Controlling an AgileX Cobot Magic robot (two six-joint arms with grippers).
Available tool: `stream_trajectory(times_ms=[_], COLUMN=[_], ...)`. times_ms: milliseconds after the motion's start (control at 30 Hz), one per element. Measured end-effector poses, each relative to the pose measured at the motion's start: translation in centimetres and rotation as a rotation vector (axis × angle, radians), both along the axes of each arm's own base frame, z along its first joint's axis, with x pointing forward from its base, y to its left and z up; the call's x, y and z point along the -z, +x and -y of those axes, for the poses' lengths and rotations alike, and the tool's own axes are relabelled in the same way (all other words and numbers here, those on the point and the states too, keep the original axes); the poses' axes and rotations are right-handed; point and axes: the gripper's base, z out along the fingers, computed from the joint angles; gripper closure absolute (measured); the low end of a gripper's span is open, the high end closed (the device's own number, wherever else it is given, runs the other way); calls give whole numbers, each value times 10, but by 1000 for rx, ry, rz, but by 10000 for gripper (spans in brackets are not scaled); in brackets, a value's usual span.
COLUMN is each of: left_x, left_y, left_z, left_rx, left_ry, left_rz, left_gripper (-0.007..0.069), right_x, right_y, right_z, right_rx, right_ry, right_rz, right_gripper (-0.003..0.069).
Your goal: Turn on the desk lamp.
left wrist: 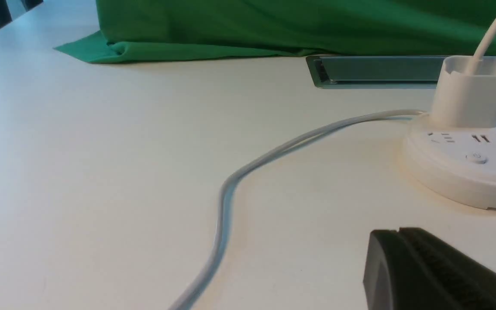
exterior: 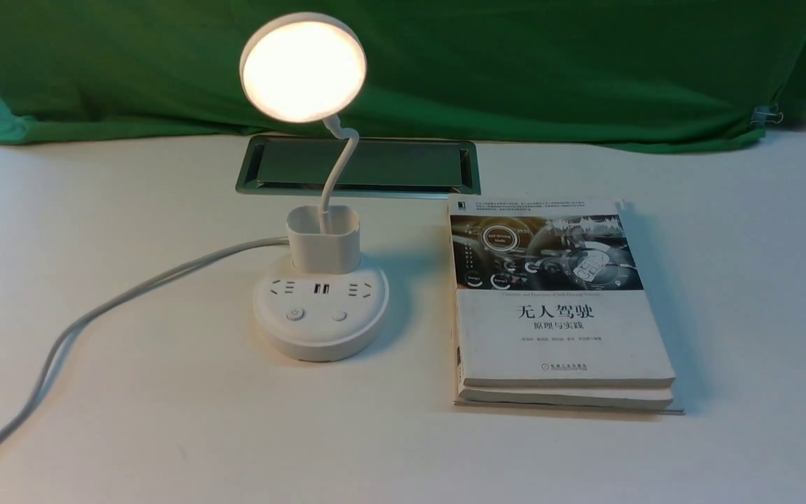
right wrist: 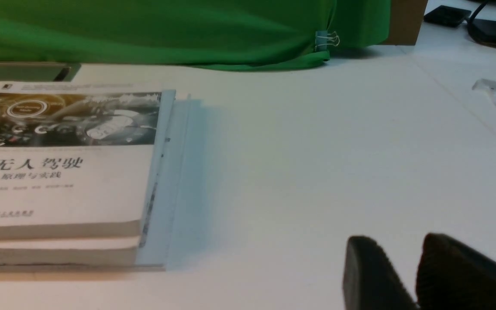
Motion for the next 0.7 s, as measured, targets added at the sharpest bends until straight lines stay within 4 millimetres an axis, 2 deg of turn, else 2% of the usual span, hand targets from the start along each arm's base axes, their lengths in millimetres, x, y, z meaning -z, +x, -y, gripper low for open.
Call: stream_trajectory(times_ms=[333,700], left_x=[0,0], left_y=[0,-1], left_z=[4,5], left_rx=[78,84], left_ry=[-5,-1], left_rz=[0,0], left_gripper=[603,603], right_x=[0,0], right_y=[0,0], right_z=[0,0], right_rx=[0,0], right_ry=[0,0], right_rz=[0,-1], right_gripper=[418,418])
